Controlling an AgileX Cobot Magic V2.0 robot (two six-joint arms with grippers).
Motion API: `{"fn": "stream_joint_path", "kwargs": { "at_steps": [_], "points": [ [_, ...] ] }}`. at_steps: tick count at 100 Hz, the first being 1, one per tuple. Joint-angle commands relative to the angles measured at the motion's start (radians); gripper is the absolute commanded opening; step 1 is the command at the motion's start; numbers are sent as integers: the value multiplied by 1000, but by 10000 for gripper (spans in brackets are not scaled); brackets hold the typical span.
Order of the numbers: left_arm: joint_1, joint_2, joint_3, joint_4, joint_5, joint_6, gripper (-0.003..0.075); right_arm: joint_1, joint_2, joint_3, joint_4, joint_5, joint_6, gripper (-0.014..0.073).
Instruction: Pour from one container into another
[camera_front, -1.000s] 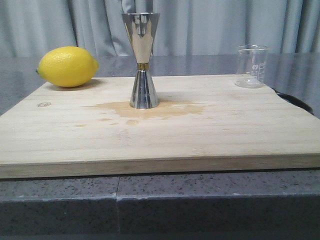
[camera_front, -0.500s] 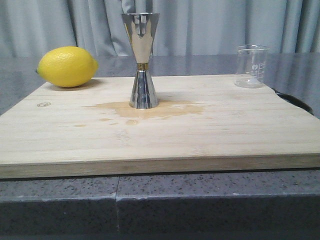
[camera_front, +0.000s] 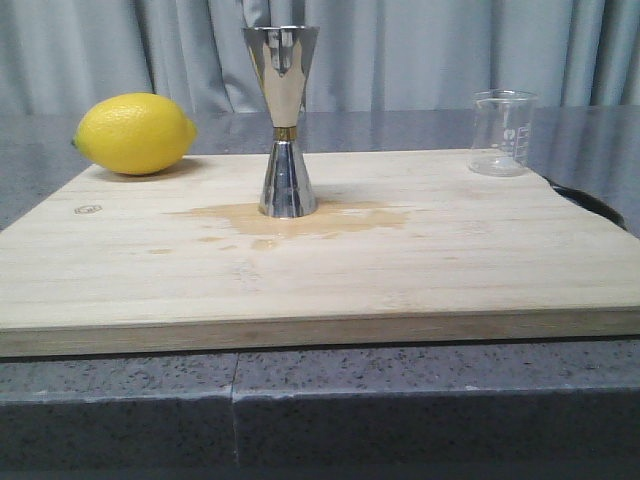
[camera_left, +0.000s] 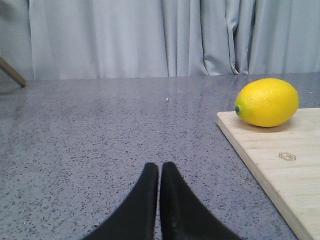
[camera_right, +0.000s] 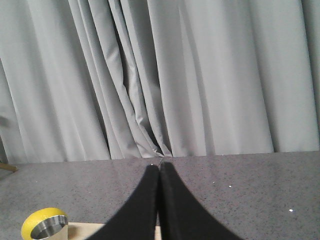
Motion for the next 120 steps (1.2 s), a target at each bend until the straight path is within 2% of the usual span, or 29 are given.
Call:
{"fn": "stream_joint_path", "kwargs": {
  "at_steps": [1, 53, 61, 76, 102, 107, 110, 113, 114, 118, 120],
  "points": [
    [3, -24, 4, 0, -82, -4, -19, 1, 4, -34, 0, 16, -1, -71],
    [3, -24, 4, 0, -82, -4, -19, 1, -18, -22, -7, 19, -7, -71],
    [3, -24, 4, 0, -82, -4, -19, -67, -79, 24, -66, 21, -10, -71],
    [3, -24, 4, 0, -82, -4, -19, -220, -244, 167, -69, 10, -5, -71],
    [3, -24, 4, 0, -82, -4, -19, -259, -369, 337, -60, 7, -5, -71],
    [3, -24, 4, 0, -82, -4, -19, -259, -374, 365, 3, 7, -46, -71],
    [3, -24, 4, 0, -82, -4, -19, -259, -378, 383, 127, 7, -129, -71],
    [3, -24, 4, 0, -82, -4, -19, -259, -388, 403, 268, 9, -261, -71],
    [3, -24, 4, 0, -82, -4, -19, -259, -387, 413, 307, 12, -341, -71],
    [3, -24, 4, 0, -82, -4, -19, -259, -396, 437, 561, 21, -608, -71],
    [3, -24, 4, 0, -82, -4, -19, -259, -402, 451, 689, 24, -697, -71]
  ]
}}
